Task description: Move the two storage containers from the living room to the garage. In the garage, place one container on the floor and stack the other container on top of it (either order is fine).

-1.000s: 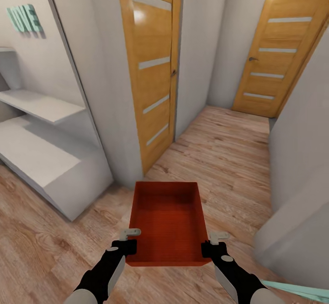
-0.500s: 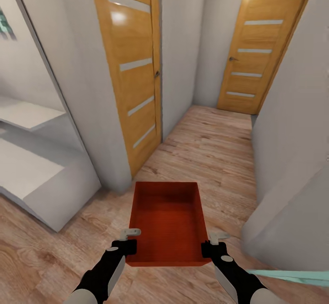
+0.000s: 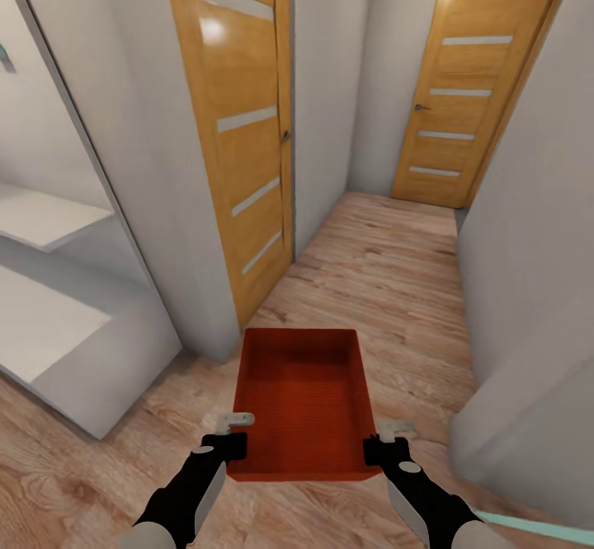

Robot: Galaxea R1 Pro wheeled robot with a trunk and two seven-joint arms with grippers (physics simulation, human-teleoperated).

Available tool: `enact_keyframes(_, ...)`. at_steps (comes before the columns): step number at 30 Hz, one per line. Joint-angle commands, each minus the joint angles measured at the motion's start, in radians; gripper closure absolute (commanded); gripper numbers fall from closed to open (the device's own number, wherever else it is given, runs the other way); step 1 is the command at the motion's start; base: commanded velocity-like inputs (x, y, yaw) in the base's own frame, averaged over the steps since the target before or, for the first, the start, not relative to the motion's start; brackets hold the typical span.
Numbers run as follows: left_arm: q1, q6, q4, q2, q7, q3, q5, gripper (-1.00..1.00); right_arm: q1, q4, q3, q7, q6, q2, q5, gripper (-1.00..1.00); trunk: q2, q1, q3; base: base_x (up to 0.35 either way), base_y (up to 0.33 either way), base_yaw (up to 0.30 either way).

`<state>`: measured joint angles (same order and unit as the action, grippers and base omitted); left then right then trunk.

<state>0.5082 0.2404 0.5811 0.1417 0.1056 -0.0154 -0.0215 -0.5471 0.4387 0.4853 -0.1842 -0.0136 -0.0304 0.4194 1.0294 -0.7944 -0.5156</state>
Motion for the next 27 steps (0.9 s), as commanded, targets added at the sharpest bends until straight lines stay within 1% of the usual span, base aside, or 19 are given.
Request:
enact_keyframes(1, 0.001, 0.005, 0.003, -0.001, -0.083, 0.0, 0.006, 1.0, -0.001, -0.024, 0.013, -0.004, -0.002, -0.029, 0.015, 1.0, 0.001, -0.001, -0.001, 0.291, 0.214, -0.001)
enact_keyframes(9, 0.001, 0.005, 0.003, -0.001, -0.083, 0.0, 0.006, 1.0, -0.001, -0.024, 0.013, -0.004, -0.002, -0.029, 0.015, 1.0, 0.001, -0.001, -0.001, 0.292, 0.201, 0.0)
enact_keyframes(14, 0.001, 0.005, 0.003, -0.001, -0.083, 0.0, 0.006, 1.0, -0.001, -0.024, 0.013, -0.004, -0.002, -0.028, 0.015, 1.0, 0.001, -0.001, -0.001, 0.222, 0.071, 0.0)
enact_keyframes(18, 0.001, 0.004, 0.003, -0.001, -0.083, 0.0, 0.006, 1.0, -0.001, -0.024, 0.013, -0.003, -0.002, -0.028, 0.015, 1.0, 0.001, -0.001, -0.001, 0.053, 0.011, -0.098)
enact_keyframes(27, 0.001, 0.003, 0.003, -0.001, -0.083, 0.0, 0.006, 1.0, -0.001, -0.024, 0.013, 0.0, -0.002, -0.029, 0.015, 1.0, 0.001, -0.001, -0.001, 0.002, 0.0, -0.231)
